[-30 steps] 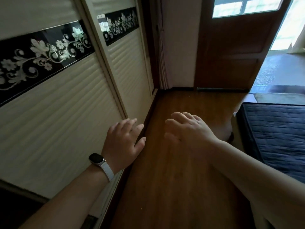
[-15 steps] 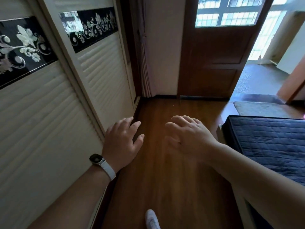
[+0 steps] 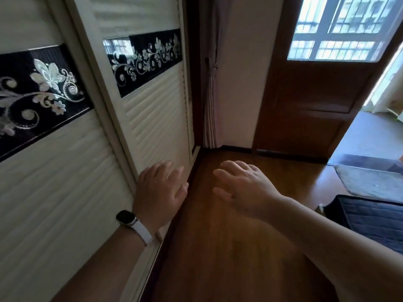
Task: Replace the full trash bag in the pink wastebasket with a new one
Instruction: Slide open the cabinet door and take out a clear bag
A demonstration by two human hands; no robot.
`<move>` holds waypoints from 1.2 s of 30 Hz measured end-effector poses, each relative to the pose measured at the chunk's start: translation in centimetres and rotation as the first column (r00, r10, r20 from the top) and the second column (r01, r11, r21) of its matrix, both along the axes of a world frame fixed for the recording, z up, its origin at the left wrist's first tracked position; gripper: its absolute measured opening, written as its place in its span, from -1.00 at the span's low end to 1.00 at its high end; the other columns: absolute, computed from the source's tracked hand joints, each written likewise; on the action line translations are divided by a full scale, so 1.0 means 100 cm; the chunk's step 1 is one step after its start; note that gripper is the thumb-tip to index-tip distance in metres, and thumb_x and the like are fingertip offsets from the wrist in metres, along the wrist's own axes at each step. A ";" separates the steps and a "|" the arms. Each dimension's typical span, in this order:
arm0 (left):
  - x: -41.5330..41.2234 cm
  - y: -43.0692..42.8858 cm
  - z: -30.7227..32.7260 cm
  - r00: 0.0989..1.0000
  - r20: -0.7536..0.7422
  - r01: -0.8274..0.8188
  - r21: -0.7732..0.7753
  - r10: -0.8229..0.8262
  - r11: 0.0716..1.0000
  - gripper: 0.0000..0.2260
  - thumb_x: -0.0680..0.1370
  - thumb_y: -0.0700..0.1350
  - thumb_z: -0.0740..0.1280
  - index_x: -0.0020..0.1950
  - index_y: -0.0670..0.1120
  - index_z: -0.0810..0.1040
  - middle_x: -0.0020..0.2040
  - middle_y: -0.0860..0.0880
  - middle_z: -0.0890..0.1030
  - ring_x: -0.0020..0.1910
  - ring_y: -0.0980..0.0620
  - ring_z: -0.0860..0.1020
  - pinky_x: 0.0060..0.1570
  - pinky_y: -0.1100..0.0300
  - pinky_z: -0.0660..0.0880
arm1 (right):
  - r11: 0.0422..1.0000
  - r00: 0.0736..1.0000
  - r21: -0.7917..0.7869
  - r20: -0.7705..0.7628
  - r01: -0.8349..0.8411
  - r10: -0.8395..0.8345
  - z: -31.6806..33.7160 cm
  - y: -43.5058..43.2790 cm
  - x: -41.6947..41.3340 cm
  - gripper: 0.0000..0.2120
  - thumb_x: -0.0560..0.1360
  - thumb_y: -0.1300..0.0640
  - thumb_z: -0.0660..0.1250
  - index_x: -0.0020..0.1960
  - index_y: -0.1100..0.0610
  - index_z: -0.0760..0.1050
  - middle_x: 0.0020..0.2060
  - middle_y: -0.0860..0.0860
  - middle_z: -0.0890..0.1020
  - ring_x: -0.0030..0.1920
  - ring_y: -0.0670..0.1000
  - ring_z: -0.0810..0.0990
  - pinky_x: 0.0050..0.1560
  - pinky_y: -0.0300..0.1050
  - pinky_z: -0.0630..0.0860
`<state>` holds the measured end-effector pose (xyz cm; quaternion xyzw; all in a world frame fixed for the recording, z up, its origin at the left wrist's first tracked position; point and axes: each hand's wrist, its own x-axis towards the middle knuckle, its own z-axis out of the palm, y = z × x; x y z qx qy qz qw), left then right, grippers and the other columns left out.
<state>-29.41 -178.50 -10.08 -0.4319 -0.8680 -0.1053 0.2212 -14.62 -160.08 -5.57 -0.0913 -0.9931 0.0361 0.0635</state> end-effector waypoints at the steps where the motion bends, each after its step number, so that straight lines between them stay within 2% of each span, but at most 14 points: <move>1: -0.010 -0.002 0.002 1.000 -0.009 -0.027 0.004 0.027 1.000 -0.63 0.53 0.08 0.23 0.27 -0.05 0.51 0.26 -0.14 0.54 0.25 -0.15 0.48 0.16 -0.12 0.41 | 1.000 1.000 0.000 0.001 -0.020 0.020 0.003 0.002 -0.013 -0.52 0.58 -0.26 0.03 0.44 -0.13 0.23 0.45 -0.07 0.30 0.46 0.02 0.23 0.41 0.03 0.21; 9: -0.069 -0.024 -0.011 0.958 0.021 -0.287 -0.008 0.287 0.958 -0.66 0.52 0.07 0.28 0.24 -0.04 0.54 0.22 -0.11 0.56 0.20 -0.17 0.49 0.12 -0.09 0.44 | 0.972 0.971 0.002 -0.019 -0.237 0.237 -0.003 0.023 -0.125 -0.50 0.57 -0.28 0.00 0.46 -0.13 0.19 0.46 -0.07 0.26 0.47 0.03 0.20 0.42 0.02 0.19; 12: -0.087 -0.025 -0.014 0.935 -0.033 -0.354 0.016 0.354 0.935 -0.67 0.48 0.03 0.33 0.19 -0.07 0.56 0.16 -0.11 0.58 0.13 -0.19 0.53 0.05 -0.08 0.47 | 0.940 0.940 -0.012 -0.027 -0.341 0.341 -0.005 0.031 -0.171 -0.49 0.57 -0.27 0.00 0.47 -0.11 0.17 0.48 -0.05 0.22 0.49 0.04 0.17 0.43 0.06 0.17; 14: -0.104 -0.022 -0.012 0.909 -0.063 -0.410 0.025 0.411 0.912 -0.66 0.49 0.06 0.29 0.19 -0.06 0.57 0.19 -0.11 0.58 0.16 -0.18 0.51 0.07 -0.08 0.45 | 0.912 0.911 -0.013 -0.047 -0.411 0.410 -0.005 0.040 -0.203 -0.48 0.58 -0.27 0.00 0.47 -0.10 0.16 0.49 -0.04 0.22 0.49 0.04 0.17 0.43 0.04 0.17; 17: -0.133 -0.008 -0.003 0.855 -0.072 -0.512 0.042 0.513 0.858 -0.63 0.50 0.09 0.23 0.20 -0.07 0.58 0.22 -0.10 0.57 0.18 -0.16 0.48 0.10 -0.04 0.39 | 0.866 0.865 0.001 -0.056 -0.500 0.499 -0.004 0.060 -0.252 -0.48 0.58 -0.26 -0.01 0.47 -0.08 0.17 0.49 -0.02 0.22 0.48 0.05 0.17 0.43 0.02 0.15; 22: -0.171 0.043 0.023 0.790 -0.052 -0.604 0.101 0.611 0.790 -0.64 0.49 0.08 0.20 0.18 -0.07 0.54 0.16 -0.10 0.57 0.13 -0.15 0.50 0.04 0.02 0.42 | 0.799 0.792 0.040 -0.107 -0.600 0.601 0.007 0.104 -0.324 -0.48 0.57 -0.26 0.01 0.46 -0.07 0.21 0.48 -0.02 0.27 0.46 0.04 0.23 0.40 0.01 0.21; 25: -0.191 0.067 0.044 0.737 -0.028 -0.669 0.108 0.675 0.735 -0.56 0.50 0.10 0.17 0.27 -0.09 0.53 0.23 -0.13 0.55 0.21 -0.18 0.49 0.11 -0.02 0.44 | 0.746 0.736 0.063 -0.125 -0.663 0.665 0.017 0.123 -0.358 -0.48 0.57 -0.25 0.01 0.44 -0.05 0.24 0.46 -0.01 0.31 0.44 0.05 0.28 0.38 0.04 0.27; 30: -0.212 0.083 0.084 0.667 -0.100 -0.722 0.157 0.738 0.674 -0.50 0.51 0.07 0.25 0.40 -0.11 0.40 0.37 -0.20 0.43 0.33 -0.20 0.41 0.22 -0.09 0.43 | 0.679 0.642 0.110 -0.245 -0.726 0.726 0.052 0.131 -0.406 -0.50 0.55 -0.24 0.05 0.42 -0.05 0.26 0.43 -0.01 0.34 0.41 0.05 0.33 0.34 0.04 0.32; 36: -0.246 0.082 0.144 0.609 -0.222 -0.720 0.248 0.761 0.648 -0.50 0.54 0.07 0.24 0.42 -0.13 0.37 0.41 -0.22 0.38 0.38 -0.23 0.36 0.28 -0.14 0.38 | 0.651 0.528 0.168 -0.454 -0.740 0.718 0.102 0.122 -0.450 -0.49 0.52 -0.22 0.11 0.37 0.01 0.35 0.33 0.02 0.45 0.32 0.08 0.42 0.25 0.06 0.41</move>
